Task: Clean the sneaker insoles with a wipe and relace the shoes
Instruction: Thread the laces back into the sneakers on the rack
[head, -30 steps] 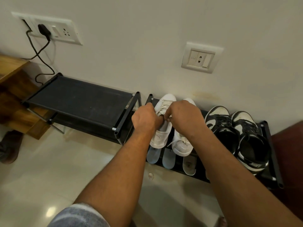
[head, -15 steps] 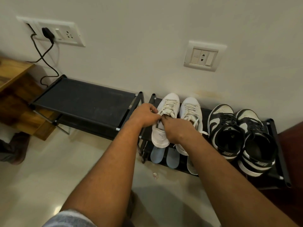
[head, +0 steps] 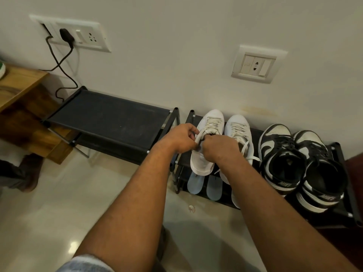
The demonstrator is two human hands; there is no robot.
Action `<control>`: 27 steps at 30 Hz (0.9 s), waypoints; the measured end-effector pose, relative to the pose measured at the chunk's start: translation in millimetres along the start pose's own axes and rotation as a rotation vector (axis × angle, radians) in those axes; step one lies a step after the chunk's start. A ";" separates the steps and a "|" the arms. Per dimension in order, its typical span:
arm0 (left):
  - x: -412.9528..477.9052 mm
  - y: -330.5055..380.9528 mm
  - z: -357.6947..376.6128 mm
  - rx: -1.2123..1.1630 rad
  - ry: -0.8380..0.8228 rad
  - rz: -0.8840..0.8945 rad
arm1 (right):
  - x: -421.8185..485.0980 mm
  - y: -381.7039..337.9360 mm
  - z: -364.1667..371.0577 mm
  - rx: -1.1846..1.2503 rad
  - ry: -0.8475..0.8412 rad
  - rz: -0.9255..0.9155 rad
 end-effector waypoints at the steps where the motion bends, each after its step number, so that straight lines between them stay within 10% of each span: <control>1: -0.1 -0.5 0.1 0.000 -0.004 0.000 | 0.8 -0.7 0.5 -0.002 -0.014 0.008; 13: -2.6 0.3 -2.8 0.007 -0.028 -0.003 | 4.8 2.5 -2.0 0.059 -0.106 0.026; 20: -2.1 2.3 -4.5 0.054 -0.013 -0.008 | -9.6 6.4 -17.1 0.261 -0.116 -0.260; 27: -29.0 39.3 -29.5 0.192 0.325 0.095 | -68.7 77.7 -87.8 0.522 0.384 -0.265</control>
Point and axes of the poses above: each hand's wrist, its own x-axis towards the middle knuckle, its own z-axis out of the palm, y = z × x, the point moved 8 cm from there along x, towards the middle knuckle, and after that the axes turned 4 degrees about -z, right-handed, at the moved point
